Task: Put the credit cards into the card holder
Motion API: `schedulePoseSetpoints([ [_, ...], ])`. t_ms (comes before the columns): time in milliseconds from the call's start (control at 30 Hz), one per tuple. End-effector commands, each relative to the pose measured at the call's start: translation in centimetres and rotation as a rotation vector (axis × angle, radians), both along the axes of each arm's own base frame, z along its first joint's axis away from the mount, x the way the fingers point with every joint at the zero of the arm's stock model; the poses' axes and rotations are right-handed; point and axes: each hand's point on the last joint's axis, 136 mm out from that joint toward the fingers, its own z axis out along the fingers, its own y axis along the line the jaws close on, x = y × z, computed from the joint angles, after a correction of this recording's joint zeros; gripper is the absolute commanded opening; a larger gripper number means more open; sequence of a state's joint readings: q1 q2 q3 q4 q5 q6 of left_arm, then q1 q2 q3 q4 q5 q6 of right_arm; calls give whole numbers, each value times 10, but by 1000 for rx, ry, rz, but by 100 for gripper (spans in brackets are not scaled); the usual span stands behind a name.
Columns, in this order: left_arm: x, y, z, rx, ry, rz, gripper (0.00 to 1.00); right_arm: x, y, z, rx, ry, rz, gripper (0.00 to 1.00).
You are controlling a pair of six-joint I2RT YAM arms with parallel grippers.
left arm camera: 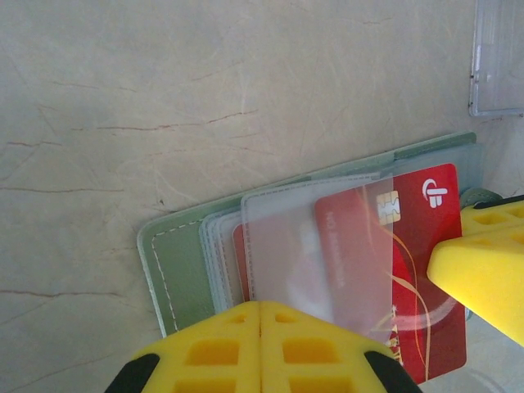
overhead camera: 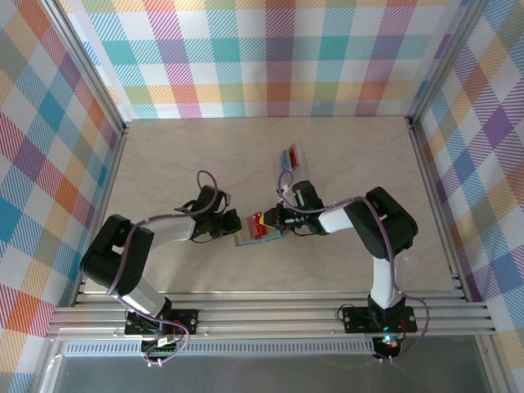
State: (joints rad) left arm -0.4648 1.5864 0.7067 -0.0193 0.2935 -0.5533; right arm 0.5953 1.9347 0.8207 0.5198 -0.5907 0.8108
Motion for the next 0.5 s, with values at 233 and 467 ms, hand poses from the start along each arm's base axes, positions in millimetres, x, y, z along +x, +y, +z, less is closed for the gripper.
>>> schedulePoseSetpoints([
  [233, -35, 12, -36, 86, 128, -7, 7, -3, 17, -15, -23, 16, 0, 0],
  [467, -34, 12, -36, 86, 124, -10, 7, -8, 33, -15, -22, 7, 26, 0],
])
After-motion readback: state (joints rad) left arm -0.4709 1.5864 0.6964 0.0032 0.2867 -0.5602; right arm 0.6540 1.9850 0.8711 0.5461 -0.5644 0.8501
